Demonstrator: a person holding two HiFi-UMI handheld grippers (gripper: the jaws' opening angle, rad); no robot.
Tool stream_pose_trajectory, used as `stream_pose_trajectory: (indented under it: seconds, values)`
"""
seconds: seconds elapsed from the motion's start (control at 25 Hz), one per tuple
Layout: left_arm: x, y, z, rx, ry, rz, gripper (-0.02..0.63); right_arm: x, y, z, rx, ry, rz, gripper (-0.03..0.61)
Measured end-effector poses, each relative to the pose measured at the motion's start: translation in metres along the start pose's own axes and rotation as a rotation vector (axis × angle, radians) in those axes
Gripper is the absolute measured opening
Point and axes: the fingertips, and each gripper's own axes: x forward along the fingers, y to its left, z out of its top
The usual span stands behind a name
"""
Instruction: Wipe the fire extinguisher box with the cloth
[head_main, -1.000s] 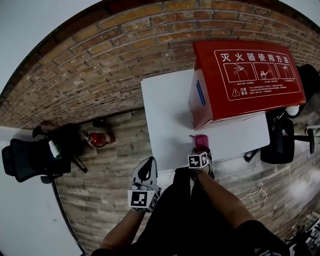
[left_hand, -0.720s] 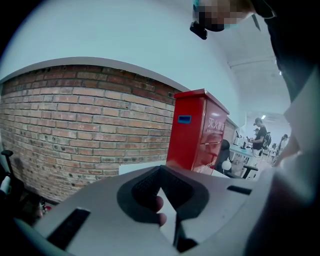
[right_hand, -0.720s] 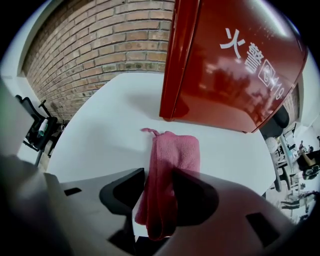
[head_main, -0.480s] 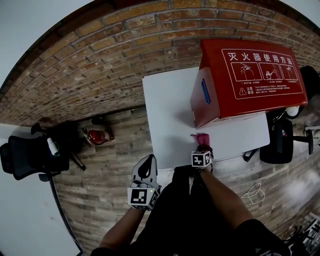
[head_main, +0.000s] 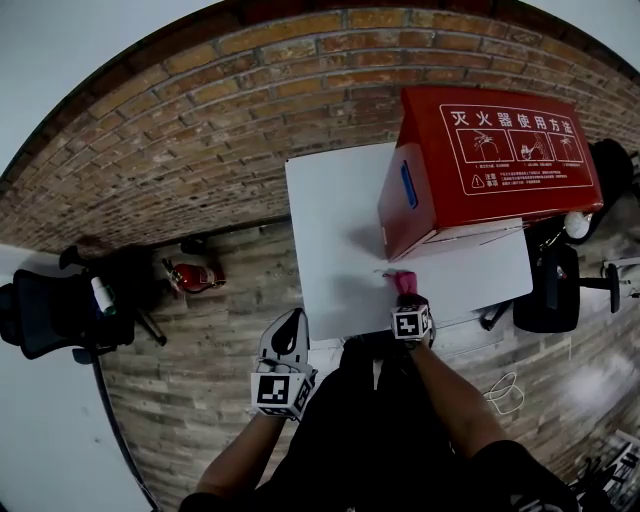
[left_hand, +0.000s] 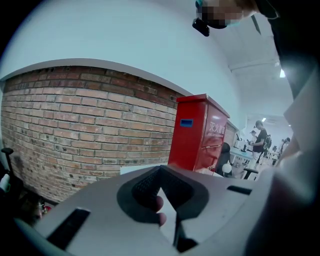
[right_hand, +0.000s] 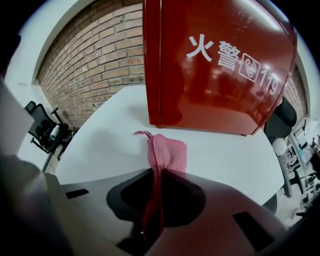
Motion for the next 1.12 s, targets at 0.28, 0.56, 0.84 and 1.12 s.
stream_pose_trajectory:
  seconds: [0.28, 0.56, 0.84, 1.12]
  values:
    - [0.005, -0.016, 0.006, 0.015, -0.023, -0.044, 0.025, -0.046, -0.015, 0.019, 0.081, -0.124, 0.055, 0.061]
    - [0.018, -0.052, 0.021, 0.05, -0.054, -0.134, 0.025, -0.135, -0.012, 0.059, 0.196, -0.305, 0.219, 0.061]
    - [0.034, -0.08, 0.048, 0.09, -0.107, -0.21, 0.025, -0.256, -0.015, 0.12, 0.278, -0.546, 0.386, 0.061]
    - [0.045, -0.103, 0.081, 0.095, -0.159, -0.251, 0.025, -0.353, -0.028, 0.166, 0.265, -0.754, 0.458, 0.061]
